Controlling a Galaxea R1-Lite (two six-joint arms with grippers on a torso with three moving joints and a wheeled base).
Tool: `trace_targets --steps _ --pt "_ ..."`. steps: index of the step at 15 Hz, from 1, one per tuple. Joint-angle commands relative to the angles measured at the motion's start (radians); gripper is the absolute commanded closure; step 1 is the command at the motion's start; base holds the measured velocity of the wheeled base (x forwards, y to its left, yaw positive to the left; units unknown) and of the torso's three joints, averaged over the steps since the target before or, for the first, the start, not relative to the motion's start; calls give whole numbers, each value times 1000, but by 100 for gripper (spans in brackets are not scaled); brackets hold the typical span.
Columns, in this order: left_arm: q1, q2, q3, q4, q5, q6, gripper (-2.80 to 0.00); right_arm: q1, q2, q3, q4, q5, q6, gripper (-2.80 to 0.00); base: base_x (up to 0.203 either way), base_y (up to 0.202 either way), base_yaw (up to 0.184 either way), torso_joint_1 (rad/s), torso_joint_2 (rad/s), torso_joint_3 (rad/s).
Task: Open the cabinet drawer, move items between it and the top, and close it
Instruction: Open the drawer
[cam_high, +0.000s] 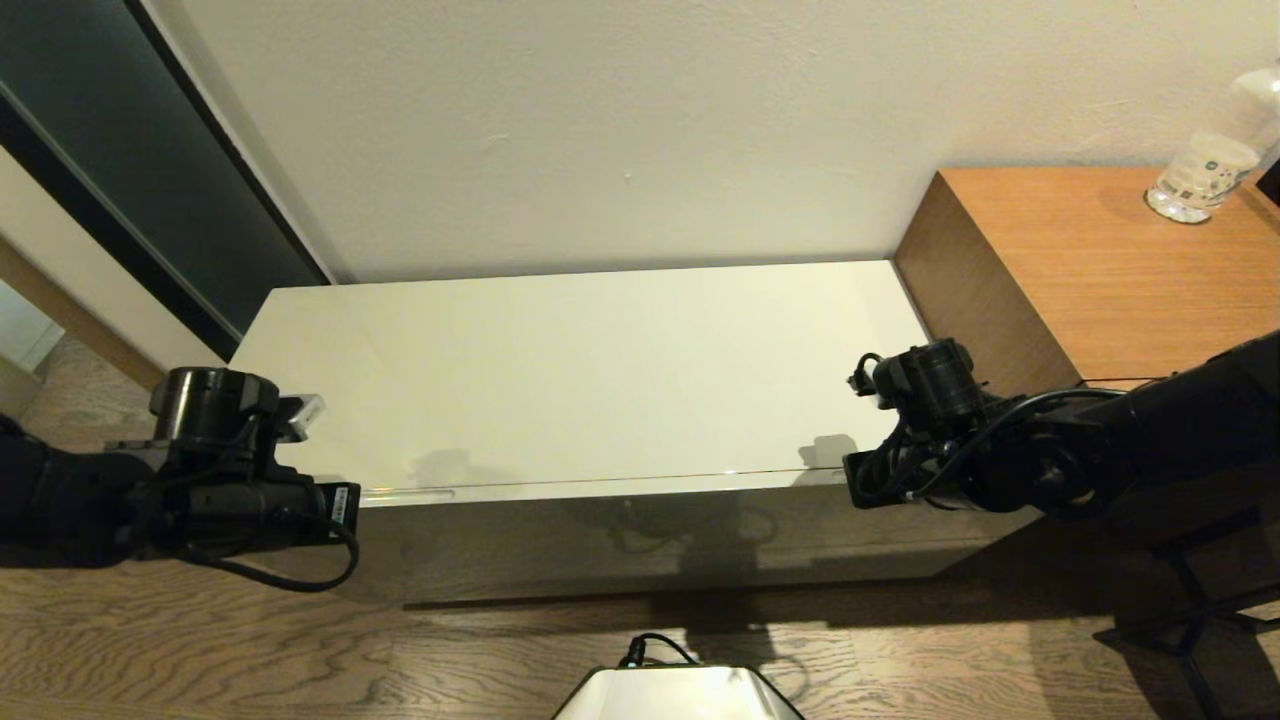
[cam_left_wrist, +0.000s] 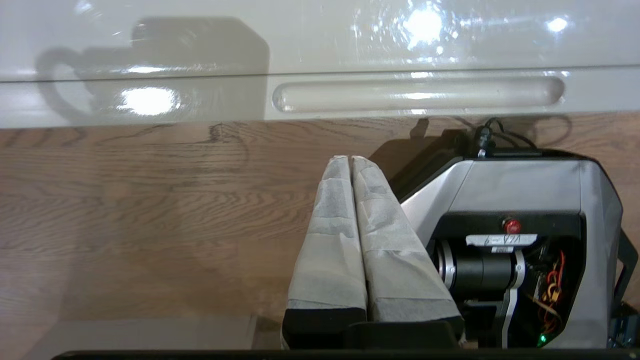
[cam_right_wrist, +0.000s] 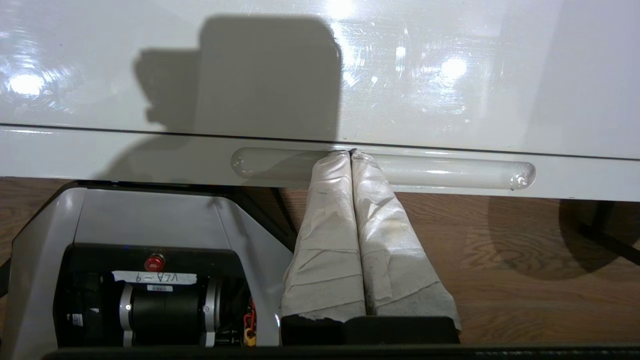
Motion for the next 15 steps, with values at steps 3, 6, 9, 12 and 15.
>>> trace_targets --steps 3,6,9,12,15 --pt "1 45 11 -68 -2 -2 0 3 1 2 -1 -2 5 0 0 0 0 0 0 0" --pt "1 55 11 -95 -3 -1 0 6 3 0 -1 -2 5 0 0 0 0 0 0 0" --pt "1 76 14 -104 -1 -2 0 9 7 2 -1 -3 7 0 0 0 0 0 0 0" --pt "1 82 11 -171 -5 4 0 12 10 2 -1 -3 7 0 0 0 0 0 0 0" --pt "-4 39 14 -171 -7 8 0 13 10 0 -1 -6 14 0 0 0 0 0 0 0"
